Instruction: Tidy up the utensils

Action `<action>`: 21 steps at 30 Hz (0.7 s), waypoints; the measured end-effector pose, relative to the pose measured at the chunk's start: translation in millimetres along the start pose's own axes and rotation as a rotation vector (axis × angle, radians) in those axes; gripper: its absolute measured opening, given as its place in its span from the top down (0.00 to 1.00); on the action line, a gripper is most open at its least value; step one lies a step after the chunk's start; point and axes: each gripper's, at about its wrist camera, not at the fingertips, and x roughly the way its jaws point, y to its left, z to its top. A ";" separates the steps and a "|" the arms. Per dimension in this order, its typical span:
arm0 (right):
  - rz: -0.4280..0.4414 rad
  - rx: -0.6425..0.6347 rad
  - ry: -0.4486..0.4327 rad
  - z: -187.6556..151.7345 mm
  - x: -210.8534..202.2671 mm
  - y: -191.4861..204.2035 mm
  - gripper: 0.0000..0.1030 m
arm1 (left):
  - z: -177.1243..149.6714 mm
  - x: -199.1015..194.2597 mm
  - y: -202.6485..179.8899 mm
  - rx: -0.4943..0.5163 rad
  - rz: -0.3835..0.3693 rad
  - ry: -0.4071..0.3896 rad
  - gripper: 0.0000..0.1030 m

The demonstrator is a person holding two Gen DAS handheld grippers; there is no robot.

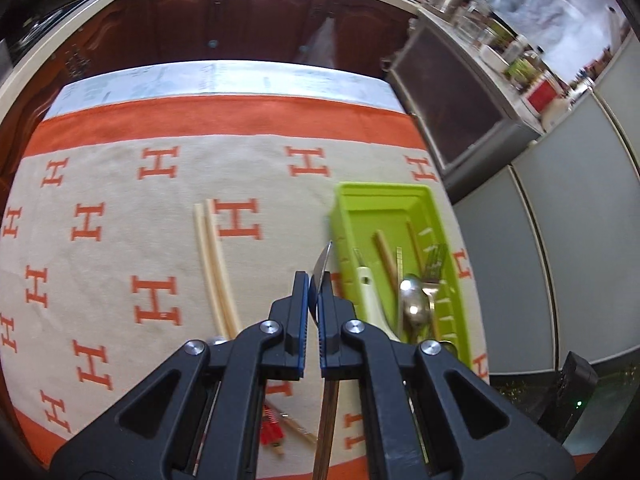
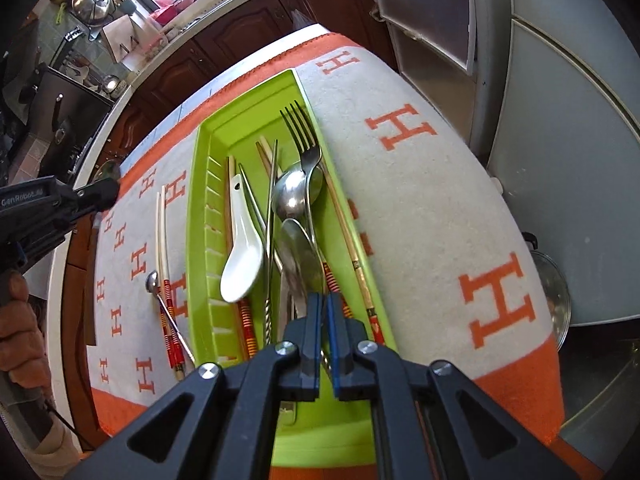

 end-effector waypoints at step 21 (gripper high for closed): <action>-0.011 0.067 -0.160 8.2 -41.8 -15.0 0.95 | 5.1 85.9 -66.0 0.102 0.066 0.068 0.98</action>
